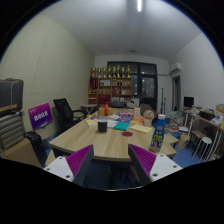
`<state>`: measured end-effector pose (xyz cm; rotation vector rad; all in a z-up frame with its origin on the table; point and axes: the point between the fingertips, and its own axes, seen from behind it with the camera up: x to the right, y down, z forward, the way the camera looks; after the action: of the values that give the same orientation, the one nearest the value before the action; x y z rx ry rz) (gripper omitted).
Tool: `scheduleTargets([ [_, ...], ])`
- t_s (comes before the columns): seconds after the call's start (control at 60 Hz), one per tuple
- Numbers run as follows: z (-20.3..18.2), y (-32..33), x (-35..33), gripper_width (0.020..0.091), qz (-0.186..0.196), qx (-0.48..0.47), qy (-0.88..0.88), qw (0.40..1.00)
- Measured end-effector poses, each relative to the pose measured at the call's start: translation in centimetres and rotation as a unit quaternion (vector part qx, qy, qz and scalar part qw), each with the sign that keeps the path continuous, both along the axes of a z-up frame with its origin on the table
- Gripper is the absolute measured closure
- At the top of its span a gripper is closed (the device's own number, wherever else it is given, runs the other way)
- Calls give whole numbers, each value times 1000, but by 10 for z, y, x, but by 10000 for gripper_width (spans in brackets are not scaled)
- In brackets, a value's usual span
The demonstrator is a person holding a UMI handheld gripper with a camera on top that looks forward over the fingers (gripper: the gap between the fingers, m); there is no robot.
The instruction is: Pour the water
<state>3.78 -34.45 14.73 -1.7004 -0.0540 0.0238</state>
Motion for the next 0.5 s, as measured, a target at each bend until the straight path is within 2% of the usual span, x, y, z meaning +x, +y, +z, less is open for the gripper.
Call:
scheduleTargets([
  [0.2, -9, 25, 11, 292, -10, -7, 8, 1000],
  [0.333, -12, 46, 35, 291, -3, 16, 25, 1000],
  [0.433, -15, 71, 88, 289, -34, 34, 32, 998],
  [0.5, -29, 100, 115, 289, -56, 28, 28, 998],
])
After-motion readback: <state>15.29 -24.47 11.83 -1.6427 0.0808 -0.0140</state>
